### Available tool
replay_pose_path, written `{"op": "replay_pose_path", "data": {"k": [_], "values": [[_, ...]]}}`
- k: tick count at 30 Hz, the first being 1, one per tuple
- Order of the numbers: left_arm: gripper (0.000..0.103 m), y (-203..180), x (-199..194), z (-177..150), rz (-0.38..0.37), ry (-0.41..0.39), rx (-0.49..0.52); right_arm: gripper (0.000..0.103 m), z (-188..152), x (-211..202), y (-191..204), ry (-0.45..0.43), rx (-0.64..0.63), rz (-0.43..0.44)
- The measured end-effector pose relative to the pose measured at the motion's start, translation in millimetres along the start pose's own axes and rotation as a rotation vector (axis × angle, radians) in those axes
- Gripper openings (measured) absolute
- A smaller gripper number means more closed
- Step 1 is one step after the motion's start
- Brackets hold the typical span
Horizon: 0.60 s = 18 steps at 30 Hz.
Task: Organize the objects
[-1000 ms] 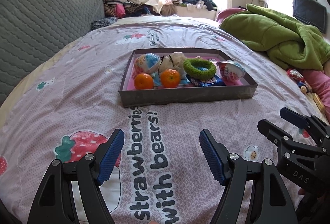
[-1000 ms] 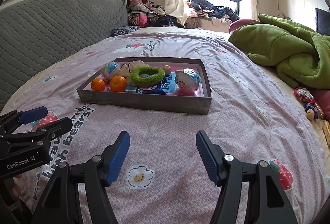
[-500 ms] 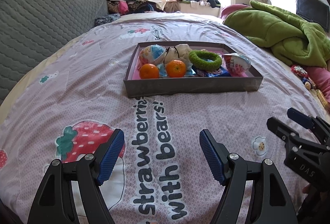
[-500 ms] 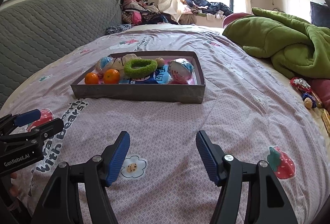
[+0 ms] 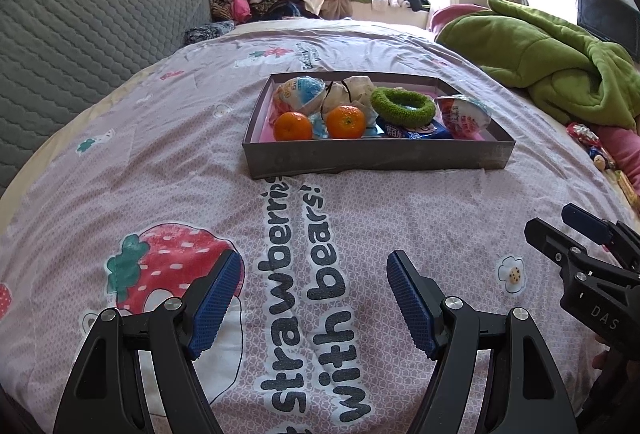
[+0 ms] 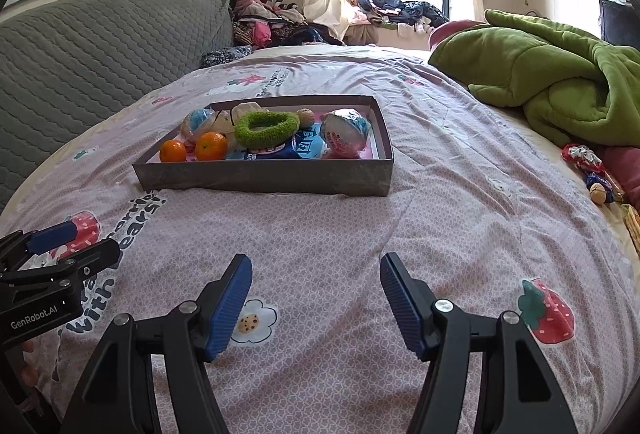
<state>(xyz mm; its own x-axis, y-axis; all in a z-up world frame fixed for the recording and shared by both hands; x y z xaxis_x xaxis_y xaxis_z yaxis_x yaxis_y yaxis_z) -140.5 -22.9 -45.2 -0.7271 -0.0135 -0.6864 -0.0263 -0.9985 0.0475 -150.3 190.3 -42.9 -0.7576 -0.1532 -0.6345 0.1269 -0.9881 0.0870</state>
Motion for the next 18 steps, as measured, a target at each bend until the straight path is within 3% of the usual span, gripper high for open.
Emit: {"op": "replay_pose_path", "data": {"k": [18], "values": [[0.077,-0.3,-0.9,0.3,-0.003,-0.006,0.010,0.066,-2.2,1.4,-0.2,0.003,-0.007,-0.007]]}}
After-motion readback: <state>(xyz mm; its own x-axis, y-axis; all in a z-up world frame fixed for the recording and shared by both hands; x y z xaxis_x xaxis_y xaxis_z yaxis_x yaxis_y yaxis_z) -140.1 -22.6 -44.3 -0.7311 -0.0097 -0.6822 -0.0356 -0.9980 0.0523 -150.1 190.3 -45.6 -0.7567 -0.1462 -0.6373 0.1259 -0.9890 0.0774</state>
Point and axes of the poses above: each gripper's, at about its wrist camera, not at the fingertips, and x roughly the way its jaws point, y to its left, z to its top, the point moved 4 cm from there along x, roughly the way its jaws point, and after that the axes turned 4 degrees about x, right-handed, at the moved point
